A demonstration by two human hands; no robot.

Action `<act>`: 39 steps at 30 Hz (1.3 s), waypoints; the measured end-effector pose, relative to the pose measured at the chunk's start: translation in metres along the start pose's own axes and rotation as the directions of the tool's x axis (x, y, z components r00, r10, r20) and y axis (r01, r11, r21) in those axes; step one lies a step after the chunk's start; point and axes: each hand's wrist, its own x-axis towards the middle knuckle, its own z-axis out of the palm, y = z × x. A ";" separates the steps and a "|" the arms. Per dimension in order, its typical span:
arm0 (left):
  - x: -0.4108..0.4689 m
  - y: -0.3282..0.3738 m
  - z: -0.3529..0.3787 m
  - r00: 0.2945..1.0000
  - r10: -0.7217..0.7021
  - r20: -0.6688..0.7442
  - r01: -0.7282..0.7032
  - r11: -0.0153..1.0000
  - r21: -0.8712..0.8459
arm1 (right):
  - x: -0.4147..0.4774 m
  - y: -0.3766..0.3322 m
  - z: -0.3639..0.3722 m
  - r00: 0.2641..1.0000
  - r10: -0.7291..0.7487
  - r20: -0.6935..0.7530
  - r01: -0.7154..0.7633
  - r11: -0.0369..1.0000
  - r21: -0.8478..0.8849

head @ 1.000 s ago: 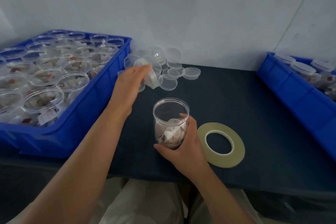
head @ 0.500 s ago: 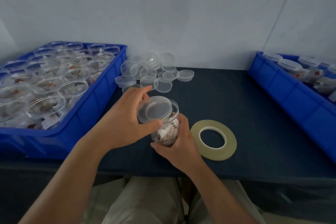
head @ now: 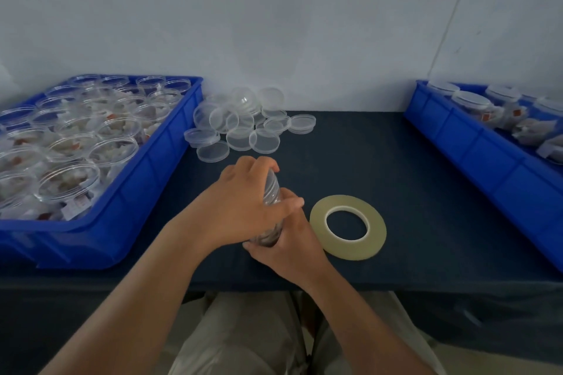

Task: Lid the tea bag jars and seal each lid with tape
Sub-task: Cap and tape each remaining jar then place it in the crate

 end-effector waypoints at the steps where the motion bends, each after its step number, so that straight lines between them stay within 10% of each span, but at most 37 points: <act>1: 0.001 0.002 0.002 1.000 0.001 -0.019 -0.001 1.000 0.020 | 0.001 0.000 0.000 1.000 0.006 0.003 -0.006 1.000 0.011; 7: 0.003 0.012 0.009 0.991 0.112 -0.077 -0.098 0.981 0.168 | 0.006 0.005 0.001 0.999 0.016 -0.050 -0.010 0.993 0.121; 15: 0.003 0.017 0.023 0.993 0.057 -0.103 -0.026 0.959 0.281 | 0.011 0.010 0.008 0.990 -0.140 -0.024 0.127 0.947 -0.295; 21: 0.008 0.019 0.042 0.974 0.046 -0.221 0.045 0.921 0.387 | 0.010 0.015 0.015 0.926 -0.378 -0.019 0.257 0.665 -0.701; 29: 0.019 -0.001 0.022 0.937 0.344 -0.067 -0.305 0.894 0.328 | 0.011 0.011 0.016 0.999 -0.029 -0.024 0.017 0.909 -0.417; 39: 0.020 -0.016 0.009 0.835 0.550 -0.035 -0.539 0.828 0.151 | 0.010 0.003 0.005 0.999 0.039 0.008 -0.034 0.943 -0.331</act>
